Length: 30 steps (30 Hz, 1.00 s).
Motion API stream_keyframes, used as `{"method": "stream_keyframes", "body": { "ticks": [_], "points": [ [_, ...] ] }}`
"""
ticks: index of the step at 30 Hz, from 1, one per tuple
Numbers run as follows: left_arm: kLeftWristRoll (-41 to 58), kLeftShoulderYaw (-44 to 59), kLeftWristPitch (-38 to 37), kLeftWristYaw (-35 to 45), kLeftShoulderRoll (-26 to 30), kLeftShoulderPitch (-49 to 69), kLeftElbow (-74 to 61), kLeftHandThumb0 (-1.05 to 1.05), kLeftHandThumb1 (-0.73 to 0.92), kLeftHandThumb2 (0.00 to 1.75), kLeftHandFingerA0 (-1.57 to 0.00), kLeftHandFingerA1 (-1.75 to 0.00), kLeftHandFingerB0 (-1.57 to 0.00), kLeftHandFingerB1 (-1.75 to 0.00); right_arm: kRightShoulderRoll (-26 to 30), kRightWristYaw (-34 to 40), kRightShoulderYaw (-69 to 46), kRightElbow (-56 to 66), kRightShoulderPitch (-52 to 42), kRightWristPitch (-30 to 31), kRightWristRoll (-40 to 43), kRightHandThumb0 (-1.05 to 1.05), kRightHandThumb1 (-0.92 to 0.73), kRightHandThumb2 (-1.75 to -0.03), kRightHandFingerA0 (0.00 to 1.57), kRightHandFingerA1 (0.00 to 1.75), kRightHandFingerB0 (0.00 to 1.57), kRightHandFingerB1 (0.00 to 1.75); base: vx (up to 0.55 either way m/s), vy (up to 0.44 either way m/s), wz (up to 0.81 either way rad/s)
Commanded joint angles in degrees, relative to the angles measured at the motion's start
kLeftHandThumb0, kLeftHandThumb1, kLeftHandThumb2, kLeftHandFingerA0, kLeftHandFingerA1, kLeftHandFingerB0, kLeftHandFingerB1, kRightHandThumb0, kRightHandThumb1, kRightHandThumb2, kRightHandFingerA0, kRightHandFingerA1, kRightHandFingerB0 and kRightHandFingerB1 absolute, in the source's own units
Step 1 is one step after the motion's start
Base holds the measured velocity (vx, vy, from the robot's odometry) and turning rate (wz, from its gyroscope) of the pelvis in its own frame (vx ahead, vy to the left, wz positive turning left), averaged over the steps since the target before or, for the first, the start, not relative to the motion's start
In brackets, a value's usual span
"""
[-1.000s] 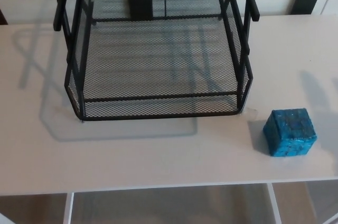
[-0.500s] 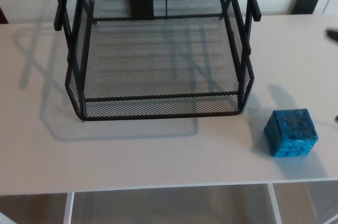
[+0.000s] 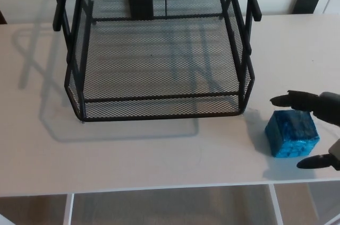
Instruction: The robot walks towards a desk on which a file tray is kept in the middle and a cube is kept to its right. The robot lifts the cube using its right hand and places it on the file tray.
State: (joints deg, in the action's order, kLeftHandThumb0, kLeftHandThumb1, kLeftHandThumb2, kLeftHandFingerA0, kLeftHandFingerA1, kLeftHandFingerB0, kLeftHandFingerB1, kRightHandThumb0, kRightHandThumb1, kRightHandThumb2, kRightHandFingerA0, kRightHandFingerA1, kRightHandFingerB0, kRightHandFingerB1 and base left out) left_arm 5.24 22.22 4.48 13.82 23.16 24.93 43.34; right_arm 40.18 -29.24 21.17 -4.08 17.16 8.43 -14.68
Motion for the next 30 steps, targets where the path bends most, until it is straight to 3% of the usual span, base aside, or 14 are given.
{"method": "stream_keyframes", "body": {
  "ticks": [1, 6, 7, 10, 12, 13, 14, 18, 19, 20, 21, 23, 28, 30],
  "points": [
    [-0.24, -0.33, -2.76, -0.46, 1.21, 0.06, 0.31, -0.72, 0.7, 1.02, -0.28, -0.58, -0.14, -0.48, -1.34, 0.94, 0.41, -2.0, 0.64, 0.4, -4.5, -0.62, -0.35, -0.74, 0.02, 0.25, 0.01, 0.35, 0.0, 0.0, 0.0],
    [-1.15, -1.4, -5.45, -0.4, 2.17, -1.76, 6.08, -0.71, 0.71, 1.0, -0.3, -0.56, -0.15, -0.47, -3.83, 4.4, 0.77, -5.31, 0.49, -2.18, -7.09, -0.51, -0.46, -0.55, 0.04, 0.38, 0.15, 0.33, 0.0, 0.0, 0.0],
    [-1.22, -1.62, -5.03, -0.64, 2.23, -1.68, 5.87, -0.7, 0.69, 1.01, -0.31, -0.57, -0.15, -0.47, -4.4, 5.42, 0.61, -6.47, 0.22, -3.8, -7.0, -0.33, -0.34, -0.9, 0.05, 0.56, 0.0, 0.49, 0.0, 0.0, 0.0],
    [-0.95, -1.83, -4.75, -0.82, 2.26, -1.51, 5.53, -0.7, 0.69, 1.01, -0.31, -0.57, -0.15, -0.47, -5.02, 6.29, 0.33, -7.69, 0.04, -5.74, -7.39, -0.33, -0.34, -0.9, 0.05, 0.56, 0.0, 0.49, 0.0, 0.0, 0.0],
    [-1.74, -2.6, -6.58, -0.69, 2.71, -1.78, 7.74, -0.7, 0.7, 1.02, -0.31, -0.58, -0.15, -0.48, -5.15, 7.83, 1.18, -8.88, -0.22, -7.93, -8.89, -0.44, -0.51, -0.56, 0.07, 0.49, 0.18, 0.34, 0.0, 0.0, 0.0],
    [-2.79, -3.79, -8.0, -0.94, 2.88, -2.13, 9.47, -0.7, 0.88, 0.67, -0.38, -0.5, -0.22, -0.38, -4.03, 8.57, 0.9, -7.87, -2.2, -8.54, -9.58, -0.42, -0.52, -0.56, 0.09, 0.49, 0.19, 0.34, 0.0, 0.0, 0.0],
    [-2.75, -4.01, -8.15, -1.02, 3.09, -2.77, 10.91, -0.7, 0.71, 0.99, -0.31, -0.56, -0.19, -0.47, -3.59, 8.5, 1.71, -7.88, -2.01, -8.61, -10.92, -0.45, -0.54, -0.57, 0.1, 0.48, 0.18, 0.33, 0.0, 0.0, 0.0],
    [-2.18, -4.81, -8.76, -0.86, 3.59, -3.77, 13.65, -0.7, 0.7, 0.99, -0.32, -0.55, -0.16, -0.46, -2.11, 13.27, 3.45, -8.26, -3.4, -12.75, -15.99, -0.37, -0.59, -0.58, 0.45, 0.59, 0.32, 0.34, 0.0, 0.0, 0.0],
    [-2.23, -4.89, -8.65, -1.39, 3.49, -3.94, 13.79, -0.66, 0.87, 0.66, -0.4, -0.49, -0.24, -0.37, -1.8, 17.6, 4.05, -8.54, -4.2, -14.93, -18.59, -0.23, -0.63, -0.59, 0.84, 1.13, 0.54, 0.4, 0.0, 0.0, 0.0],
    [-2.33, -5.15, -8.24, -1.5, 3.38, -3.5, 13.02, -0.68, 0.71, 1.01, -0.34, -0.57, -0.17, -0.46, -0.83, 24.05, 5.76, -7.68, -5.06, -15.57, -24.78, -0.21, -0.65, -0.64, 0.84, 1.52, 0.8, 0.5, 0.0, 0.0, 0.0],
    [-2.69, -5.57, -8.11, -1.8, 3.34, -3.3, 12.5, -0.68, 0.88, 0.66, -0.42, -0.48, -0.24, -0.36, -0.1, 26.75, 7.06, -6.66, -5.39, -14.41, -28.99, -0.23, -0.69, -0.66, 0.85, 1.56, 0.89, 0.53, 0.0, 0.0, 0.0],
    [-3.35, -6.31, -7.47, -2.46, 3.42, -3.81, 12.69, -0.66, 0.88, 0.66, -0.43, -0.48, -0.23, -0.35, 0.22, 29.86, 7.84, -6.86, -5.61, -14.48, -31.33, -0.13, -0.61, -0.8, 0.91, 1.41, 1.01, 0.65, 0.0, 0.0, 0.0],
    [-3.8, -7.21, -6.98, -2.81, 3.6, -3.2, 11.39, -0.63, 0.89, 0.66, -0.43, -0.48, -0.23, -0.36, 0.13, 41.88, 7.91, -11.17, -5.87, -19.82, -32.68, -0.27, -0.59, -0.58, 0.86, 1.67, 0.91, 1.03, 0.0, 0.0, 0.0],
    [-3.38, -6.79, -6.05, -2.95, 3.44, -1.97, 7.88, -0.64, 0.88, 0.66, -0.43, -0.5, -0.25, -0.37, -0.02, 44.19, 6.22, -11.24, -6.21, -21.27, -31.25, -0.32, -0.44, -0.87, 1.15, 1.33, 0.93, 1.11, 0.0, 0.0, 0.0]
  ]
}}
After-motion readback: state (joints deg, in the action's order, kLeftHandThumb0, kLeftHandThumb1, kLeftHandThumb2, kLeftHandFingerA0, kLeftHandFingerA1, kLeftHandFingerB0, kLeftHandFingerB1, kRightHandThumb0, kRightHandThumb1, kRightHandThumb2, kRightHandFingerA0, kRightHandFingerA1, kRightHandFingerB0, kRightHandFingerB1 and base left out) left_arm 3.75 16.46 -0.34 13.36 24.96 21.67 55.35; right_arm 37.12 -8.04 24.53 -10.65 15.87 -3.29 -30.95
